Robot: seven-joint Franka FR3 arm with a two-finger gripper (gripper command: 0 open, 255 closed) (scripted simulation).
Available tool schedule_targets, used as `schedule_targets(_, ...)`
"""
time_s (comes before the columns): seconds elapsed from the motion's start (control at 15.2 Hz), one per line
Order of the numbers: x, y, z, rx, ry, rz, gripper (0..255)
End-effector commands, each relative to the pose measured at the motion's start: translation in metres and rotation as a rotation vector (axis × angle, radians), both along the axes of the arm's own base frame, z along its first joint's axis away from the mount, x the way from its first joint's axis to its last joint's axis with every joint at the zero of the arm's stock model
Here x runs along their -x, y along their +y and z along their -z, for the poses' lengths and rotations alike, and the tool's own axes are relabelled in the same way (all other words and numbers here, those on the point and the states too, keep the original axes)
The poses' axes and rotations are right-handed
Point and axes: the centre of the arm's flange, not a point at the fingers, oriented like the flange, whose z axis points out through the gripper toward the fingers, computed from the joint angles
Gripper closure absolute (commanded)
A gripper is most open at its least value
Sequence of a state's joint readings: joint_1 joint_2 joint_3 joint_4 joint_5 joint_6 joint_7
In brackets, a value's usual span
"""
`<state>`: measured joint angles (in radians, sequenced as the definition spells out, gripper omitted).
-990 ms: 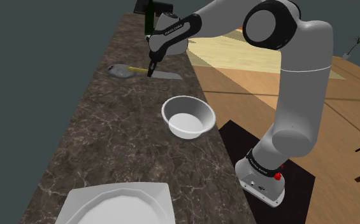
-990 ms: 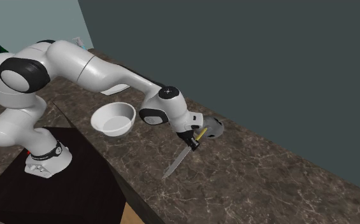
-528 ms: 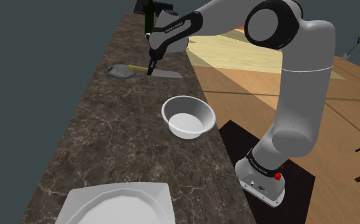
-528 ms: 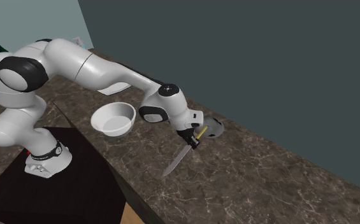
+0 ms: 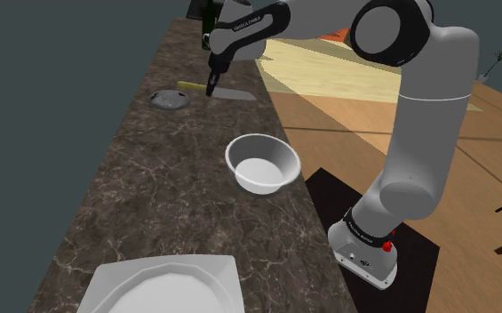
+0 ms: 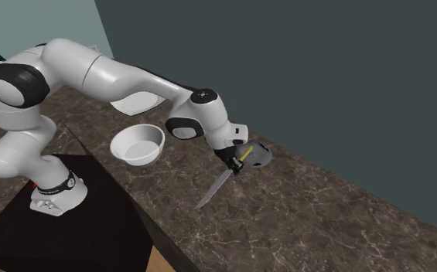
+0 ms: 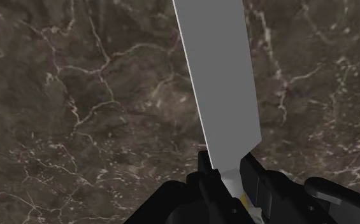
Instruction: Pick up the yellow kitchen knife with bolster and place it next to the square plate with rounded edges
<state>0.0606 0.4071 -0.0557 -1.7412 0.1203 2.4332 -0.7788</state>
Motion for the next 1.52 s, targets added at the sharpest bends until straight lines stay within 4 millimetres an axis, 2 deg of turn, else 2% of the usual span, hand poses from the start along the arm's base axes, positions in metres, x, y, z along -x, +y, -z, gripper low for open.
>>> schedule_targets(0.0, 0.000, -0.001, -0.010, 0.000, 0.000, 0.000, 255)
schedule_targets(0.86, 0.000, -0.001, -0.075, 0.000, 0.000, 0.000, 255)
schedule_targets(1.45, 0.101, 0.061, -0.075, 0.000, 0.000, 0.000, 255)
